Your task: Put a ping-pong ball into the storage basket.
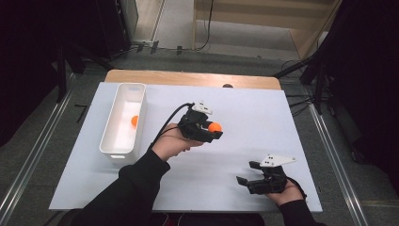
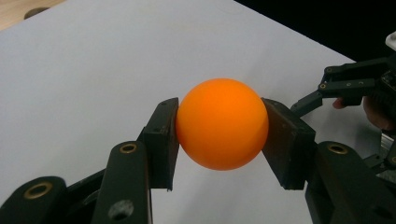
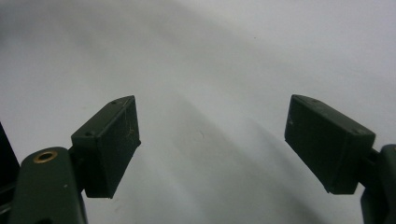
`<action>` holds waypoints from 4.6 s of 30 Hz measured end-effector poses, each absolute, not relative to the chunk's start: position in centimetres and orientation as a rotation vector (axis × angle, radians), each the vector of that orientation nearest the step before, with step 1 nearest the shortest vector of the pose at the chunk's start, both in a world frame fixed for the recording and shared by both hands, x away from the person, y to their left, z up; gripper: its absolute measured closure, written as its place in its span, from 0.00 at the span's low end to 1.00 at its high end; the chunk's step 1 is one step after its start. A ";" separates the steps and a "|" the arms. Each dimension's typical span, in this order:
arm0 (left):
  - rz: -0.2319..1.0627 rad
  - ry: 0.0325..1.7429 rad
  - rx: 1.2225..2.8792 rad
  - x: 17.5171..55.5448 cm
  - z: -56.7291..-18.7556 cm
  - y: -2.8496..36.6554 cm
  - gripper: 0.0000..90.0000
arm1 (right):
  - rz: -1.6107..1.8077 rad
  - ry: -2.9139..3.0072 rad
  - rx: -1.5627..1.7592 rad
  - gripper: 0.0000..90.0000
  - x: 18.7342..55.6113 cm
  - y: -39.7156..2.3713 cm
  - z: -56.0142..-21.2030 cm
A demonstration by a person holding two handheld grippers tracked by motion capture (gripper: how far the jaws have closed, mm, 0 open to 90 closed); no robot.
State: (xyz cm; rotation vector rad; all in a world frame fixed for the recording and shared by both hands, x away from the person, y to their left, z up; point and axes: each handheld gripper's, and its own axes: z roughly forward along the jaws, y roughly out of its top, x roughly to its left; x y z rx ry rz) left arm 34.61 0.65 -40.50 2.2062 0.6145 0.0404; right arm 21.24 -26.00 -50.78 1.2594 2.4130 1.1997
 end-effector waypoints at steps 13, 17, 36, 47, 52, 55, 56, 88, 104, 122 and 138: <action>0.058 0.644 2.195 35.0 -39.9 1.7 0.56 | 1.198 2.420 1.255 0.18 21.4 -25.9 -50.7; 0.061 0.653 2.195 35.2 -39.8 2.0 0.56 | 1.202 2.420 1.248 0.18 21.5 -25.9 -50.7; 0.063 0.694 2.192 35.8 -39.2 3.5 0.56 | 1.206 2.427 1.242 0.18 21.6 -25.6 -50.7; 0.077 0.710 2.194 36.1 -39.0 4.3 0.56 | 1.208 2.428 1.242 0.18 21.5 -25.7 -50.6; 0.082 0.723 2.190 36.3 -38.8 4.8 0.56 | 1.207 2.428 1.240 0.18 21.5 -25.7 -50.6; 0.085 0.736 2.184 36.5 -38.6 5.1 0.56 | 1.208 2.425 1.237 0.18 21.5 -25.7 -50.6; 0.089 0.736 2.185 36.6 -38.6 5.2 0.56 | 1.209 2.425 1.236 0.18 21.5 -25.7 -50.6; 0.143 0.821 2.181 38.1 -38.1 7.9 0.56 | 1.203 2.430 1.229 0.18 21.4 -25.7 -50.6; 0.162 0.850 2.165 38.7 -37.6 9.5 0.56 | 1.206 2.430 1.230 0.18 21.4 -25.7 -50.6; 0.203 0.896 2.162 39.3 -37.3 11.0 0.56 | 1.204 2.431 1.230 0.18 21.4 -25.7 -50.6; 0.249 0.944 2.142 39.8 -37.3 12.3 0.56 | 1.201 2.433 1.232 0.18 21.4 -25.7 -50.6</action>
